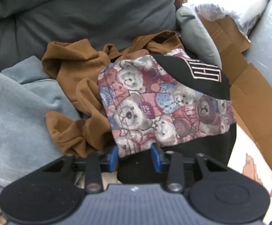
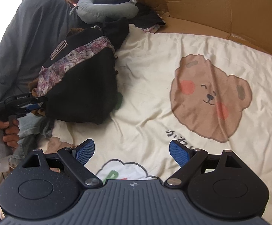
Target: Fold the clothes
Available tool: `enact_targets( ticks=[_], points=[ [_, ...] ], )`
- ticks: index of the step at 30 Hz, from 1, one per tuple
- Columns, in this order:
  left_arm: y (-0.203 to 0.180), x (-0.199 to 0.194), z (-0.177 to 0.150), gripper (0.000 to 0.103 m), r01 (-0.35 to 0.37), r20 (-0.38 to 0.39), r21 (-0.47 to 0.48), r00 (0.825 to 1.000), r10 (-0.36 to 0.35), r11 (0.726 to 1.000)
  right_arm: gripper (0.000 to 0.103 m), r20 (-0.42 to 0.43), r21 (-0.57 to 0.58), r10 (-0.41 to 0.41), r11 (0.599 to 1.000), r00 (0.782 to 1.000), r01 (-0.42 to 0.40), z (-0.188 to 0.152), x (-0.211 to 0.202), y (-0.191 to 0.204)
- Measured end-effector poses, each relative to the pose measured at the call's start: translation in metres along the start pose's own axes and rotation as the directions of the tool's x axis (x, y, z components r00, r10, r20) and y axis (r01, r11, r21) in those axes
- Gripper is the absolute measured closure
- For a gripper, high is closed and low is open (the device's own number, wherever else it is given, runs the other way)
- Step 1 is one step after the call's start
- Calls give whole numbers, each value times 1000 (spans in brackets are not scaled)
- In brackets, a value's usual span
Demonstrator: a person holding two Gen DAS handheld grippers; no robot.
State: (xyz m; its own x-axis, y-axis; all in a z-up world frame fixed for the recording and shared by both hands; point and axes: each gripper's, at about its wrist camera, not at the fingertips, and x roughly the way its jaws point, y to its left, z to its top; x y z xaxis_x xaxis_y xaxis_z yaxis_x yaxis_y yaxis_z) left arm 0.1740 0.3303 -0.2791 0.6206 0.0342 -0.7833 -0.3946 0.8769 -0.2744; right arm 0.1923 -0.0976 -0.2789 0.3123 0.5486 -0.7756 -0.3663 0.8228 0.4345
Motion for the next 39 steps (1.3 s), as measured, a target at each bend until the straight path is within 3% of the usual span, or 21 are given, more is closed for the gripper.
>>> enact_targets(
  ticks=[2, 6, 13, 21, 27, 36, 39],
  points=[
    [0, -5, -2, 84, 0, 0, 3, 1000, 0, 1000, 13, 1, 5, 15, 1000, 1000, -15, 3, 2, 1],
    [-3, -17, -3, 95, 10, 7, 16, 1000, -10, 1000, 12, 8, 17, 49, 999, 999, -49, 13, 8, 7],
    [-17, -33, -5, 100, 31, 13, 67, 999, -32, 997, 12, 1, 44, 135, 990, 991, -135, 25, 22, 24],
    [-35, -45, -20, 100, 144, -46, 112, 989, -139, 983, 12, -39, 90, 231, 970, 972, -226, 32, 39, 44],
    [-53, -53, -37, 101, 236, -110, 125, 969, -223, 964, 12, -54, 160, 287, 948, 956, -276, 30, 46, 50],
    [-75, -59, -65, 101, 372, -238, 149, 913, -332, 916, 13, -75, 296, 380, 891, 922, -344, 21, 60, 51],
    [-80, -61, -73, 101, 390, -258, 149, 902, -345, 909, 19, -84, 331, 404, 873, 911, -357, 16, 67, 51]
  ],
)
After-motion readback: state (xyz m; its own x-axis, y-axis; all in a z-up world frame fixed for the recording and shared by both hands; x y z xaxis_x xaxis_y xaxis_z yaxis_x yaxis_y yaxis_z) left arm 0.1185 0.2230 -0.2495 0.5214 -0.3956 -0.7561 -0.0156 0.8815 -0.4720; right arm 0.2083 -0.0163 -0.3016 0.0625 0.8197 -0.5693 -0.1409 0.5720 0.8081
